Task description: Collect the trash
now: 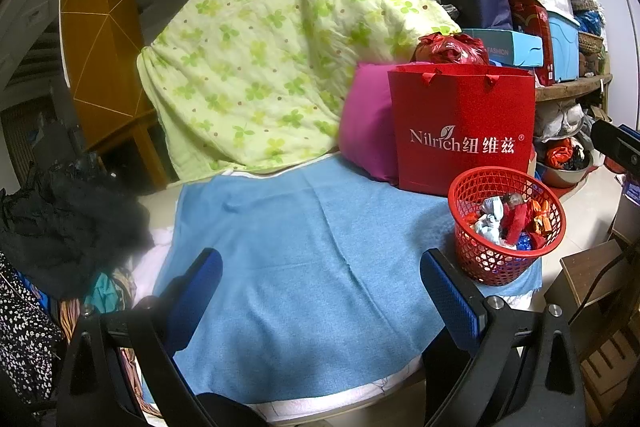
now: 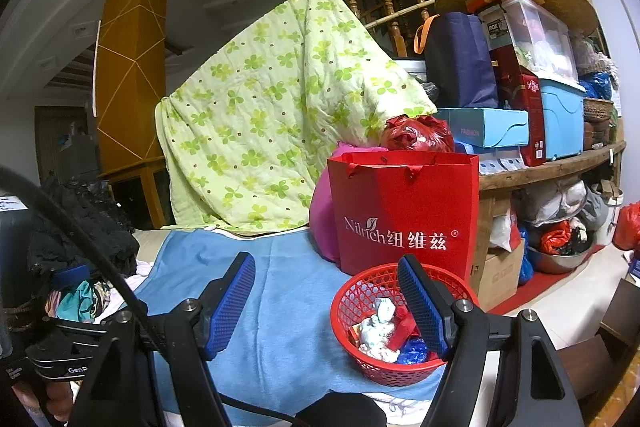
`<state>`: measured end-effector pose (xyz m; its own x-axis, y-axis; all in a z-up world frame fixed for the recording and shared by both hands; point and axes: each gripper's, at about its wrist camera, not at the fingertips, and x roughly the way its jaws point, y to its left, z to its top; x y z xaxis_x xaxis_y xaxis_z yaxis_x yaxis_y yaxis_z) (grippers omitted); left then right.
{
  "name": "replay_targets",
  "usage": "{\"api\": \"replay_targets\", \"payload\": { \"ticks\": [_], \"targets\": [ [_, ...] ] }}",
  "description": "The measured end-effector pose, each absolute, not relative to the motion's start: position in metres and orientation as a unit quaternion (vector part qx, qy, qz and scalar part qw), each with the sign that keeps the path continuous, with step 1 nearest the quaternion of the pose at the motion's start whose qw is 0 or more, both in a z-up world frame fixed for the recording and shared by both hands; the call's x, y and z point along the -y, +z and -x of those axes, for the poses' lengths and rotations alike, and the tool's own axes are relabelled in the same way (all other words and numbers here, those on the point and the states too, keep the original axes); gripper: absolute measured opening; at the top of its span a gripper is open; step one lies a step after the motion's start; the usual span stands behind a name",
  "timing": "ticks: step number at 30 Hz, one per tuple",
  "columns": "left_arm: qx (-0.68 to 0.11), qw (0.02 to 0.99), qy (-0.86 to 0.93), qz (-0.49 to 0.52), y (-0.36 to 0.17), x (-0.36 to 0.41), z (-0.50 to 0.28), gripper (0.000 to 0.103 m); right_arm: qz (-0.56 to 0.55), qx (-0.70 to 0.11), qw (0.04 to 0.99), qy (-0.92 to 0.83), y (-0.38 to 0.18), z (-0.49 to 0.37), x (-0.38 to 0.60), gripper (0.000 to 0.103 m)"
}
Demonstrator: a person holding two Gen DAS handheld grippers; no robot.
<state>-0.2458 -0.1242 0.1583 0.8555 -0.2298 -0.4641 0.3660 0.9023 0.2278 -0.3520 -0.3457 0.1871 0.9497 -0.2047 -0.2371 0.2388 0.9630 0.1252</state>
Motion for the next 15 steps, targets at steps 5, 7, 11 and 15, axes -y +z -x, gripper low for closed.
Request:
{"api": "replay_targets", "payload": {
  "ticks": [5,7,11,15],
  "targets": [
    [-0.218,0.951,-0.157,-0.156,0.1583,0.1235,0.2457,0.099,-0.076,-0.111,0.984,-0.113,0.1875,0.3526,0.3463,0.077],
    [-0.219,0.950,-0.157,-0.155,0.1581,0.1230,0.2452,0.099,-0.076,-0.111,0.984,-0.113,0.1876,0.3521,0.3466,0.077],
    [-0.219,0.950,-0.157,-0.156,0.1585,0.1232,0.2458,0.099,-0.076,-0.111,0.984,-0.113,0.1875,0.3526,0.3468,0.077],
    [-0.218,0.950,-0.158,-0.156,0.1587,0.1239,0.2460,0.099,-0.076,-0.111,0.984,-0.113,0.1872,0.3530,0.3466,0.077]
  ]
}}
